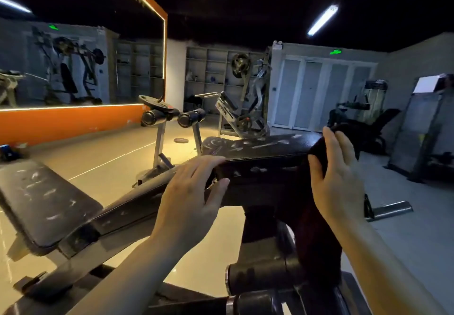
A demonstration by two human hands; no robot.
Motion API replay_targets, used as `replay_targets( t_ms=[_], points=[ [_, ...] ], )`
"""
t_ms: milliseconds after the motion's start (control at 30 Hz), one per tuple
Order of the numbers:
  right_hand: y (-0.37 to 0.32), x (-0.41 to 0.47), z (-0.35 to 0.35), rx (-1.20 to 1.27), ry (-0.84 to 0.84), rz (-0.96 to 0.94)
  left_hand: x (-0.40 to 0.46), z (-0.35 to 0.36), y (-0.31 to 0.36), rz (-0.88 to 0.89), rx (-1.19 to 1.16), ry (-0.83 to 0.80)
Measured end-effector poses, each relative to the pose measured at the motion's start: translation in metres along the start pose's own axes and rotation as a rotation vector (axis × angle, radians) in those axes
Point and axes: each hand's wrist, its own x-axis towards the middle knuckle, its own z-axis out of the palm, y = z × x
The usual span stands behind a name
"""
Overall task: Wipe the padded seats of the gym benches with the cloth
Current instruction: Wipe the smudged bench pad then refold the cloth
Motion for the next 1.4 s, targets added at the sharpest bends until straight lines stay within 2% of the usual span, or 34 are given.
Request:
replay_targets(
  t_ms=[233,433,600,700,833,1000,1267,1400],
  points=[
    [0.029,-0.015,0.023,-0.340,-0.027,-0.226,0.014,0.047,-0.046,0.044,0.131,-0.246],
    [0.013,-0.016,0.038,-0.495,-0.065,-0.441,0.008,0.066,-0.052,0.073,0.080,-0.169],
    [-0.013,-0.012,0.064,-0.459,-0.061,-0.578,0.010,0.067,-0.055,0.093,0.094,-0.127],
    [-0.003,-0.004,0.057,-0.452,-0.069,-0.663,0.011,0.064,-0.056,0.111,0.107,-0.144],
    [0.037,0.004,0.021,-0.475,-0.058,-0.553,0.014,0.062,-0.060,0.136,0.095,-0.163],
    [0.062,0.005,-0.005,-0.488,-0.163,-0.379,0.011,0.071,-0.057,0.096,0.013,-0.139],
    [0.003,0.007,0.035,-0.549,-0.151,-0.523,0.011,0.073,-0.053,0.110,0.040,-0.103],
    [-0.007,0.001,0.047,-0.493,-0.164,-0.668,0.011,0.070,-0.054,0.117,0.072,-0.116]
  ],
)
